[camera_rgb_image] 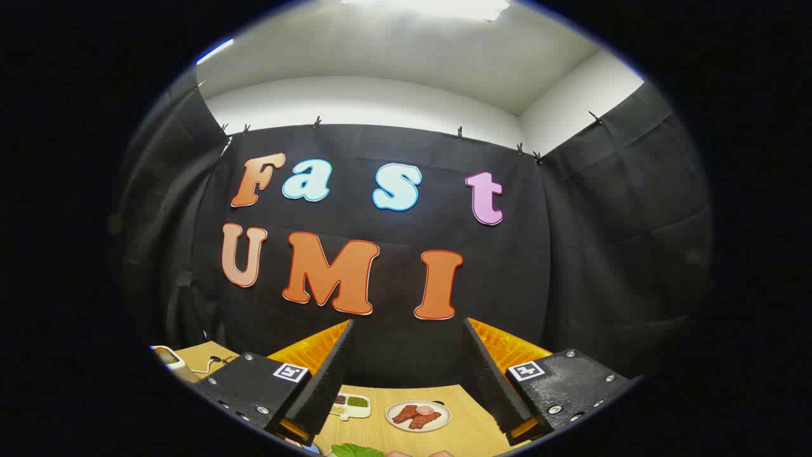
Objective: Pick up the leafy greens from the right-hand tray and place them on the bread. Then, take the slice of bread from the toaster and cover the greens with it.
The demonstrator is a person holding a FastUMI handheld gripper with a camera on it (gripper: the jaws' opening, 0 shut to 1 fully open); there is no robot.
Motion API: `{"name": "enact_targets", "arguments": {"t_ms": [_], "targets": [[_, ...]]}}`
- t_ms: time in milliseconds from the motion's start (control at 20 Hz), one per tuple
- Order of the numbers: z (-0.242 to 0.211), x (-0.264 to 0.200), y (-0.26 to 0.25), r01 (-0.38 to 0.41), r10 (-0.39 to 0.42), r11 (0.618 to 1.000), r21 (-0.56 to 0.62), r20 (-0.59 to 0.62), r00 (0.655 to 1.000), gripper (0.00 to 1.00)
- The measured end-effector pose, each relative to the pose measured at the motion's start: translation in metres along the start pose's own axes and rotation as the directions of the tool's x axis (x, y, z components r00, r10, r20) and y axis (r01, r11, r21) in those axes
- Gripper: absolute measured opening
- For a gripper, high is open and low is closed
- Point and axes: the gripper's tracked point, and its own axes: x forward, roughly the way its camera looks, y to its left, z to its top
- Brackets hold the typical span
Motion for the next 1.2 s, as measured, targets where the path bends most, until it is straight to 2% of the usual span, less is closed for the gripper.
{"name": "enact_targets", "arguments": {"t_ms": [350,900,1050,1200], "targets": [[0.021,0.002,0.011,-0.01,0.01,1.0,-0.013,0.016,1.0,0.98],[0.015,0.008,0.032,-0.049,0.049,0.999,0.001,-0.003,0.999,0.99],[0.002,0.012,0.038,-0.062,0.062,0.998,0.008,-0.028,0.998,0.99],[-0.027,0.013,0.049,-0.094,0.099,0.995,0.046,-0.109,0.989,0.99]]}}
